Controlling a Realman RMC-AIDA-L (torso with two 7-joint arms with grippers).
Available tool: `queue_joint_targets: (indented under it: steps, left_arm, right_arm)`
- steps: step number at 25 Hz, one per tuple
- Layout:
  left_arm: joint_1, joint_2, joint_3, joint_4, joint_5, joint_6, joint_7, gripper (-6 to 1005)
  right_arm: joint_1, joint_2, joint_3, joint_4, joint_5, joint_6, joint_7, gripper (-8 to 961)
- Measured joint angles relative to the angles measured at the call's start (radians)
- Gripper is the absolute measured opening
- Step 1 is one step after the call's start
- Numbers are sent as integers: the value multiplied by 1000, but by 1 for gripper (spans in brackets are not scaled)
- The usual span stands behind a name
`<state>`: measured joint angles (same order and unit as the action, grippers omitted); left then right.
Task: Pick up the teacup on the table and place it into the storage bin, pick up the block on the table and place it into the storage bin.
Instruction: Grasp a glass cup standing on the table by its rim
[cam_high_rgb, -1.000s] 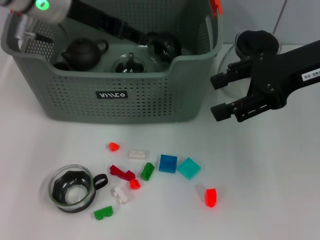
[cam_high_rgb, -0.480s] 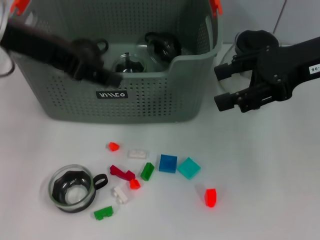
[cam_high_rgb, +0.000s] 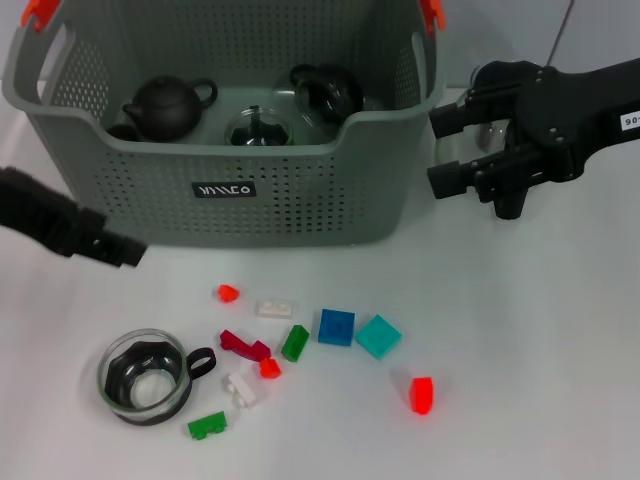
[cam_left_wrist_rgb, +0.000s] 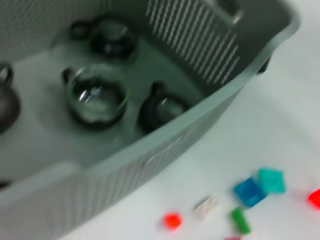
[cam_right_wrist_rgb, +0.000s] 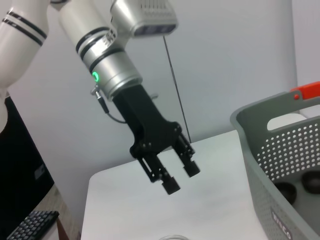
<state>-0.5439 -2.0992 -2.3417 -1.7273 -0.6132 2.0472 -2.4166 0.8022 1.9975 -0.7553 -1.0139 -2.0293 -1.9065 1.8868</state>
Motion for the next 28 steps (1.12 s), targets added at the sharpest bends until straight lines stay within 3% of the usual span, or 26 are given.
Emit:
queue_joint_targets:
  steps: [6,15,28]
  left_arm:
    - [4,-12,51,80,129,-7,22,650]
    - [-4,-6,68,227,154,-44,45,653]
    - [-15,38,60,437,166,-165,74,657]
  right_arm:
    - [-1,1,6,2,0,6,-9,892]
    - [-1,-3,6,35,0,20,-38,891]
    - [-3,-3,5,38,0,23,-31,892]
